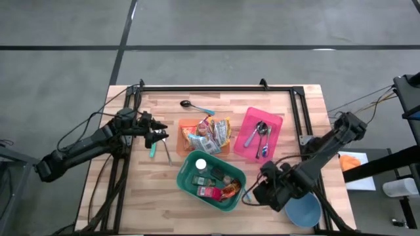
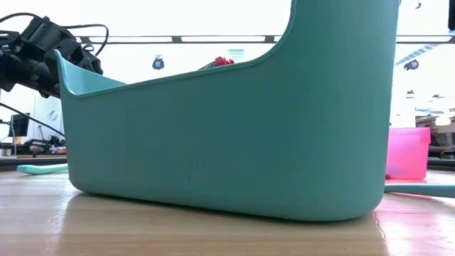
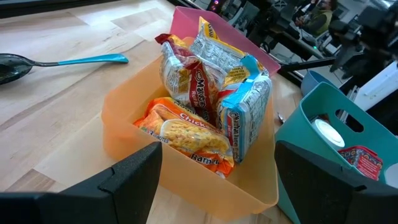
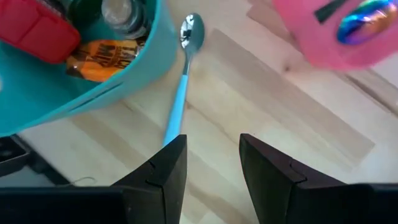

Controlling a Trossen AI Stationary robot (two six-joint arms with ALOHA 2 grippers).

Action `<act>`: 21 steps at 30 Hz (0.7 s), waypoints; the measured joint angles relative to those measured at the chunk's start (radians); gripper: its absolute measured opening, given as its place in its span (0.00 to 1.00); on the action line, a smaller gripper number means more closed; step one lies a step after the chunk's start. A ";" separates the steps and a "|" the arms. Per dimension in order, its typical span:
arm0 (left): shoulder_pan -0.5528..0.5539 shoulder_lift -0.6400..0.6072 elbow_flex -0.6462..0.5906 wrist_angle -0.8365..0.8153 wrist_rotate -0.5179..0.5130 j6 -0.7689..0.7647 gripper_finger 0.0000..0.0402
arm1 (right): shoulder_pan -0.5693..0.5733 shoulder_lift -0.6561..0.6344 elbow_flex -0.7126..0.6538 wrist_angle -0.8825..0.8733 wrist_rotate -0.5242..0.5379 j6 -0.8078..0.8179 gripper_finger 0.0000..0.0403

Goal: Pick & Place Food Item
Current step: Put the bottom light blue spoon into the pink bin

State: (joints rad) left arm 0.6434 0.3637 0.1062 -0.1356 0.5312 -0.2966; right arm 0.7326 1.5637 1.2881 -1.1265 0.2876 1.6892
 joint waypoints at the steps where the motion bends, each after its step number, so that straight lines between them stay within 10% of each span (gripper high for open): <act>1: 0.000 0.000 0.000 0.000 0.000 0.000 0.78 | 0.001 0.014 -0.001 0.012 0.001 -0.016 0.36; 10: 0.000 0.000 0.000 0.000 0.000 0.000 0.78 | 0.018 0.111 -0.003 0.148 0.045 -0.092 0.36; 21: 0.000 0.000 0.000 0.000 0.000 0.000 0.78 | 0.187 0.298 -0.048 0.312 0.377 -0.011 0.36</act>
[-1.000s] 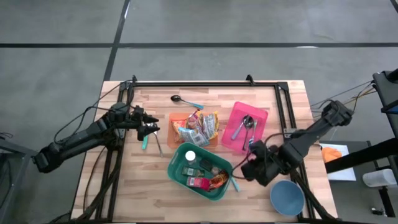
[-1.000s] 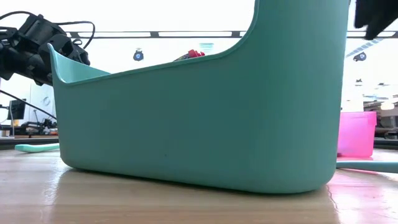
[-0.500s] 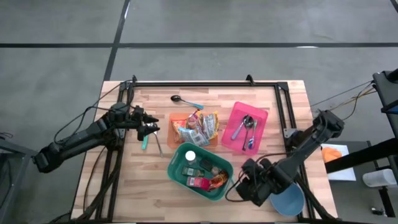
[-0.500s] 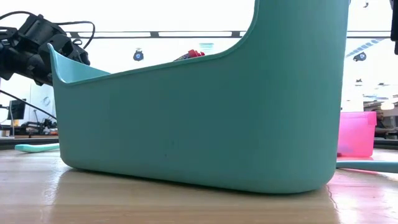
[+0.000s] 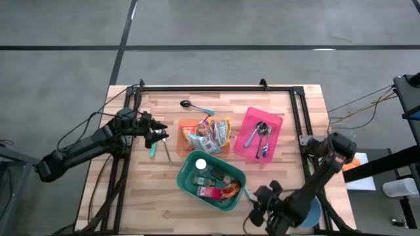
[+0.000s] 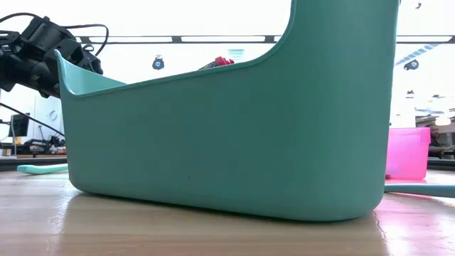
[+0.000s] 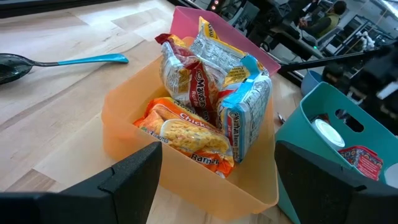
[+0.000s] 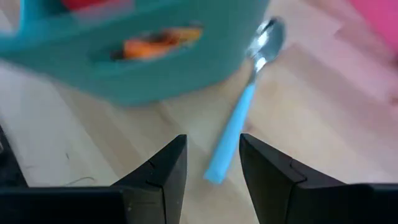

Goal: Pick & Place Food Item
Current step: Put the bottom light blue spoon into the pink bin

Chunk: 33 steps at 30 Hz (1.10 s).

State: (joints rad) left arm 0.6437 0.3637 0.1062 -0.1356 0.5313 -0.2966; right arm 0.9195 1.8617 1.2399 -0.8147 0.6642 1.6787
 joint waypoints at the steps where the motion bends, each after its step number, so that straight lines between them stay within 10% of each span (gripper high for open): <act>1: 0.000 0.000 0.000 0.000 0.000 0.000 0.78 | 0.008 0.028 0.006 0.017 0.016 -0.009 0.36; 17: 0.000 0.000 0.000 -0.004 0.000 0.000 0.78 | -0.064 0.283 0.306 -0.324 0.017 0.200 0.36; 33: 0.000 0.000 0.000 -0.005 0.000 0.000 0.78 | -0.032 0.286 0.279 -0.277 0.070 0.134 0.64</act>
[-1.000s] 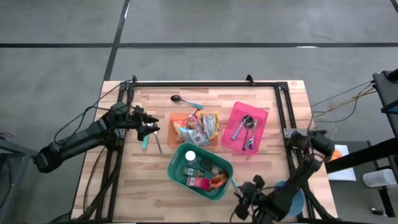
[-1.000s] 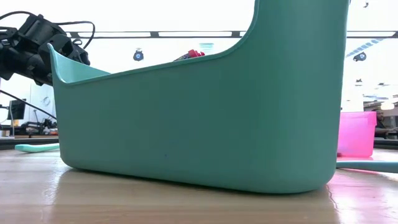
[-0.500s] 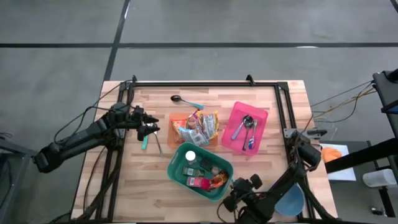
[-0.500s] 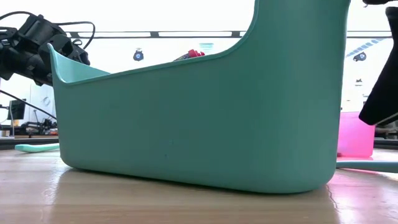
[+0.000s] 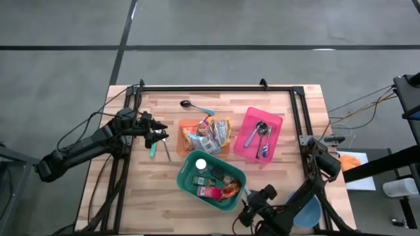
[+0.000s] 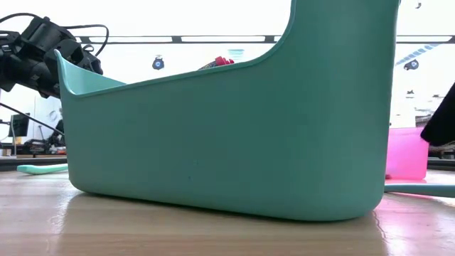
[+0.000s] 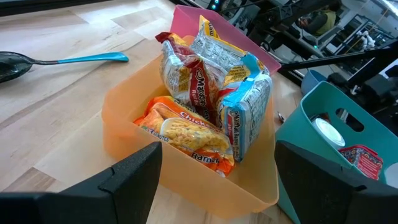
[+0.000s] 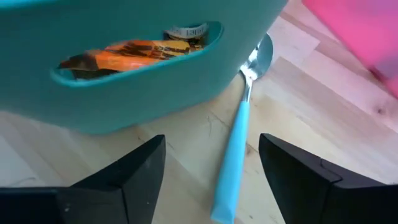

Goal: Pick & Place Food Item
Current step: Put the bottom light blue spoon into the pink bin

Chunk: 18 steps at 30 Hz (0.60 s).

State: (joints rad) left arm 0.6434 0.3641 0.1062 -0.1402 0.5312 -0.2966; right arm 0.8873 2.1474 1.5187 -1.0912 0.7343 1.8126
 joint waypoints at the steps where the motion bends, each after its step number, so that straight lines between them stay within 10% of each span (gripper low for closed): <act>1: 0.000 0.000 0.000 0.000 0.000 0.000 0.78 | 0.005 0.005 -0.003 0.006 0.007 0.007 0.64; 18: 0.000 0.000 0.000 0.000 0.000 0.000 0.78 | 0.010 0.021 -0.152 0.237 0.034 0.087 0.64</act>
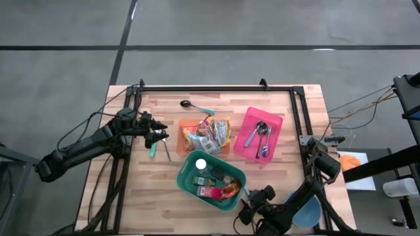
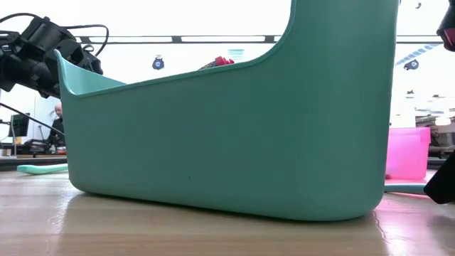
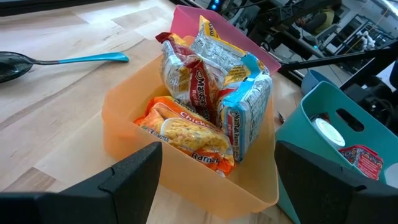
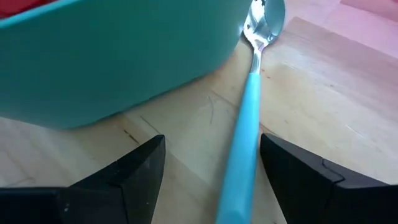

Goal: Pick & Place Food Item
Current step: Put the bottom light blue spoon into the pink bin

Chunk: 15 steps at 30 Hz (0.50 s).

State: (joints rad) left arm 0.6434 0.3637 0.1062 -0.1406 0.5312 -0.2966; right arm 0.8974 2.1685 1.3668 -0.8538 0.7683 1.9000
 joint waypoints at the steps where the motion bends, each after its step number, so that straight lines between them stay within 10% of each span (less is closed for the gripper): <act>1: 0.000 0.000 0.000 0.000 0.000 0.000 0.78 | 0.000 0.000 -0.004 0.008 0.003 0.001 0.64; 15: 0.000 0.000 0.000 0.000 0.000 0.000 0.78 | -0.001 -0.006 -0.025 0.024 -0.049 0.016 0.64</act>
State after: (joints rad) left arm 0.6437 0.3641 0.1062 -0.1406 0.5312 -0.2966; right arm 0.8967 2.1628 1.3415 -0.8295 0.7191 1.9160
